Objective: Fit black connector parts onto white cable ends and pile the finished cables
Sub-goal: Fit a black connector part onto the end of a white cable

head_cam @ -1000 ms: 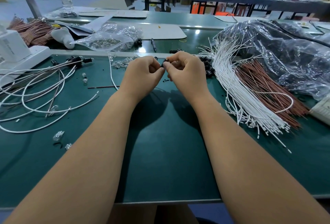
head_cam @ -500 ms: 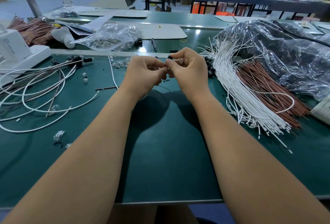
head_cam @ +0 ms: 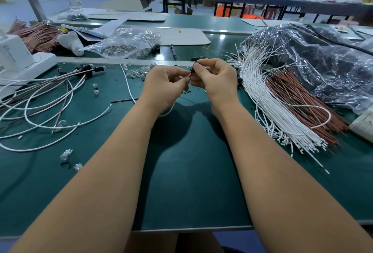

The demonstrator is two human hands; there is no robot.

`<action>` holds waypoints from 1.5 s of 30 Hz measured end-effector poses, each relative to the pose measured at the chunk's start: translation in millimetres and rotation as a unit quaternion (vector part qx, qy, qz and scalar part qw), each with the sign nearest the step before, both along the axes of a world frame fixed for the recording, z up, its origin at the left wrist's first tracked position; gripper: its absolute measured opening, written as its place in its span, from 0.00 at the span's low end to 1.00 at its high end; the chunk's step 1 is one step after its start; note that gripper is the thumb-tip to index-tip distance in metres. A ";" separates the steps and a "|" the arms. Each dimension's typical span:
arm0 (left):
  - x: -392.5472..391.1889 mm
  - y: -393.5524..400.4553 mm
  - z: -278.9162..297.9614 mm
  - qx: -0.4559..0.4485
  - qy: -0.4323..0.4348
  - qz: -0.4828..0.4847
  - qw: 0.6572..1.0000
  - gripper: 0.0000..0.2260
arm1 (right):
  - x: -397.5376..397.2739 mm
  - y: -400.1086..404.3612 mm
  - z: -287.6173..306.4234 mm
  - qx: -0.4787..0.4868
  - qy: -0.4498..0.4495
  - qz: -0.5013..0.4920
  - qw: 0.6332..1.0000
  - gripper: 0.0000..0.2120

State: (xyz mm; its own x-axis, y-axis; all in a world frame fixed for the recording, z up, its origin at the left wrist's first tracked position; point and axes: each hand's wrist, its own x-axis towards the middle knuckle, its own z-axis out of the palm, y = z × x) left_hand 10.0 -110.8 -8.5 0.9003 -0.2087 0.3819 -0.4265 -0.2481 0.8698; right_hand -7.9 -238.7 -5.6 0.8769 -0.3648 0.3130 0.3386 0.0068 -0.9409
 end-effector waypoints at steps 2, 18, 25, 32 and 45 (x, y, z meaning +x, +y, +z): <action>3.4 1.0 -2.4 0.078 -0.059 0.045 0.994 0.06 | 0.7 -1.2 0.0 0.033 0.025 0.031 0.999 0.04; 12.0 7.8 -6.1 0.094 -0.003 0.086 0.992 0.05 | 3.6 -6.6 -2.5 0.049 0.078 0.056 0.994 0.09; 11.6 9.7 -5.7 0.060 0.019 0.022 0.998 0.04 | 3.7 -9.4 -1.6 0.061 0.083 0.035 0.994 0.08; 12.1 12.7 -5.8 0.076 0.011 -0.004 0.997 0.07 | 4.6 -9.8 -2.3 0.042 0.098 0.020 0.994 0.08; 11.3 13.0 -6.4 0.060 0.014 -0.017 0.998 0.08 | 4.3 -7.7 -4.2 -0.010 0.104 0.026 0.994 0.09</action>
State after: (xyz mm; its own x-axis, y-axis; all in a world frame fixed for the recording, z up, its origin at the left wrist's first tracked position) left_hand 21.4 -97.8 -14.8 0.9024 -0.2817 0.3260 -0.4113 -0.3381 0.8465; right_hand -3.7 -246.4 -9.8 0.9407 -0.3130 0.1306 0.1372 -0.0009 -0.9905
